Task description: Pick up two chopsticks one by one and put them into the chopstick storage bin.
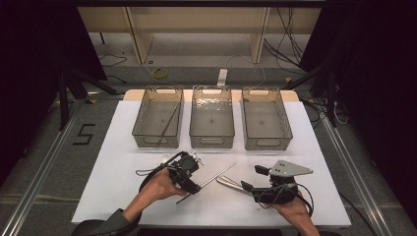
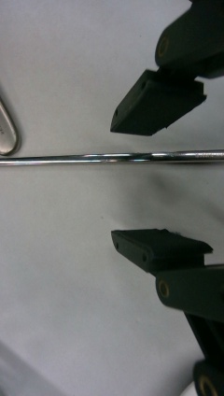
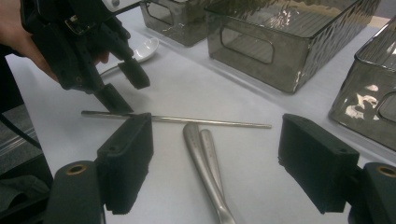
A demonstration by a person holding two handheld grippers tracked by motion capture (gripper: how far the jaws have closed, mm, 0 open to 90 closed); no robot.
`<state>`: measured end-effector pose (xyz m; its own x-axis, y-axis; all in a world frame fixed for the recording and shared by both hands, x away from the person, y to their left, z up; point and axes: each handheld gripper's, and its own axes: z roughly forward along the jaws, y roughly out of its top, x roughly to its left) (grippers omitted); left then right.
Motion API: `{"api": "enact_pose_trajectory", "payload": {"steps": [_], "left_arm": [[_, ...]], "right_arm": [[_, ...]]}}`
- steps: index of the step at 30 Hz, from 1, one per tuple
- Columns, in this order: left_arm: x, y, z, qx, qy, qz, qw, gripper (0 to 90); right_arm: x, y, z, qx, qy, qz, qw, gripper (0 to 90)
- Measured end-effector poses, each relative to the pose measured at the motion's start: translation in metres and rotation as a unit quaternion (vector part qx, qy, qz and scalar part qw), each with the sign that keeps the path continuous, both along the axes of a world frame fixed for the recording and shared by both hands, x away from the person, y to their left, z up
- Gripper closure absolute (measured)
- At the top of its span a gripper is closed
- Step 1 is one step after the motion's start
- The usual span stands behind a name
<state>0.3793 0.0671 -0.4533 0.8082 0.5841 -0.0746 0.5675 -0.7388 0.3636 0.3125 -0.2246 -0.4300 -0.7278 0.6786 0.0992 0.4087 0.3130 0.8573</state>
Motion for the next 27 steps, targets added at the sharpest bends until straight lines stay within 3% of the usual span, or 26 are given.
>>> {"api": "enact_pose_trajectory", "payload": {"steps": [11,20,27], "left_arm": [[0.000,-0.006,-0.005,0.007,0.006,-0.008,0.9999,57.2],[-0.002,-0.011,-0.005,0.009,0.002,-0.017,0.9998,63.8],[-0.002,-0.014,-0.009,0.023,-0.004,-0.022,0.9995,70.0]], "right_arm": [[0.000,0.000,0.000,-0.001,0.000,-0.001,1.0000,27.3],[0.000,0.000,0.000,-0.001,0.000,-0.001,1.0000,27.3],[0.000,0.001,0.000,-0.003,0.000,-0.001,1.0000,27.3]]}}
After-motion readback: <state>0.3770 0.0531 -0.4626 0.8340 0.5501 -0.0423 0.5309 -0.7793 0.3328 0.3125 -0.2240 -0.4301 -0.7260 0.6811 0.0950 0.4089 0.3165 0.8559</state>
